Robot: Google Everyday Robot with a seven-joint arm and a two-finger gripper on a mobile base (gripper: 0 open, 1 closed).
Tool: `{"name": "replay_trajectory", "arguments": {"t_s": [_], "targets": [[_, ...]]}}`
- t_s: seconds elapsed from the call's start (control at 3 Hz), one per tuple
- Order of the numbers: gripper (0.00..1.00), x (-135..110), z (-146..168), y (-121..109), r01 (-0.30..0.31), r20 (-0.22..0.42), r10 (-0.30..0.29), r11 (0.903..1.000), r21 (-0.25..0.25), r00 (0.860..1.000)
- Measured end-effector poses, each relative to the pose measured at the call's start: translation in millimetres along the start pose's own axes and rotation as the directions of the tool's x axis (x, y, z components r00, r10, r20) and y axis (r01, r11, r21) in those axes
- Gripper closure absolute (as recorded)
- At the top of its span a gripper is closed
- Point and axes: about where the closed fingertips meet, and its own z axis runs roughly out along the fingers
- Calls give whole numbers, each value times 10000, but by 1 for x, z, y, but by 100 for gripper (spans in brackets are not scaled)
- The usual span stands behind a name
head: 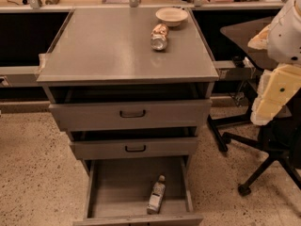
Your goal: Pick blue plastic bottle from bottom drawer and place on counter
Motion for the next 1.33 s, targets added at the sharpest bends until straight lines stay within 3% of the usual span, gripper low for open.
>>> {"name": "replay_trajectory", "arguments": {"t_s": [0.33, 0.67, 1.0, 1.33], "targets": [[0, 0, 0, 0, 0, 0, 0, 10000, 0, 10000], [0, 13, 53, 1, -110, 338, 141, 9961, -879, 9993], [0, 44, 154, 28, -217, 962, 434, 9761, -2163, 9944], [0, 75, 240, 68, -269, 574, 462, 9535, -3001, 9973]]}}
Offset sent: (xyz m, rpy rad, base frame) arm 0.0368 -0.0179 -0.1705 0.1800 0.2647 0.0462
